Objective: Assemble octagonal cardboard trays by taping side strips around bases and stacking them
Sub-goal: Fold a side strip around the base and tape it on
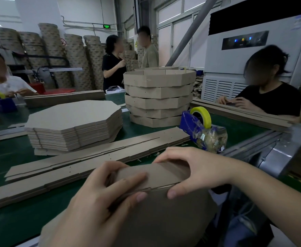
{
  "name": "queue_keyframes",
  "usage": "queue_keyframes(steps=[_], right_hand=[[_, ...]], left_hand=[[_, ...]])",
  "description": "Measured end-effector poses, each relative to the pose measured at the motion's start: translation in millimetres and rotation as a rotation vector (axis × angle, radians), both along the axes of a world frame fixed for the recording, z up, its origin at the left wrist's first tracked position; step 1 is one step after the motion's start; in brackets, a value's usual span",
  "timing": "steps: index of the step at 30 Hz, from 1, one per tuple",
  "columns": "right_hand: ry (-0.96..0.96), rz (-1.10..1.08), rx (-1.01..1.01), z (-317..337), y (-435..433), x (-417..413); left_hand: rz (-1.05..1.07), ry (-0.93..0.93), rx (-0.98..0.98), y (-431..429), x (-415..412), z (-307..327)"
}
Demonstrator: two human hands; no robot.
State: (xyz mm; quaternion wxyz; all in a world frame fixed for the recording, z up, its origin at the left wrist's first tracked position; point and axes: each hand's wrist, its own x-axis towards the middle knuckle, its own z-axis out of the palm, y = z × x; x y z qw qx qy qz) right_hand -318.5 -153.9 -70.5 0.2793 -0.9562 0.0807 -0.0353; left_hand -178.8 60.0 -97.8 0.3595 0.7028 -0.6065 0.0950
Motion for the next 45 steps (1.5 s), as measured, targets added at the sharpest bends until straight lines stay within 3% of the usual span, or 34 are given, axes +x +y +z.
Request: queue_keyframes(steps=[12,18,21,25,31,35,39,45], right_hand=[[-0.106,0.073,-0.176,-22.2,6.2,5.0],[-0.219,0.122,-0.277,-26.5,13.6,9.9],[-0.226,0.126,-0.086,-26.7,8.3,8.4],[-0.239,-0.027,0.275,-32.3,-4.4,7.5],[-0.337,-0.064,0.383,-45.8,-6.5,14.8],[-0.37,-0.054,0.415,-48.9,-4.5,19.2],[-0.401,-0.057,0.448,-51.6,-3.5,22.0],[-0.398,-0.045,0.527,-57.0,-3.3,20.6]], left_hand=[[0.024,0.045,0.005,4.7,3.6,0.6],[0.081,-0.24,0.181,-8.7,-6.4,13.5],[0.091,-0.254,0.217,-13.4,-10.9,15.6],[0.123,-0.166,0.217,-9.6,-8.4,16.8],[0.142,-0.053,0.165,-8.3,-8.6,14.6],[0.147,-0.111,0.231,-7.9,-5.6,17.4],[0.18,-0.305,0.231,-13.0,-6.0,19.8],[0.141,-0.307,0.121,-19.3,-2.2,10.3]])
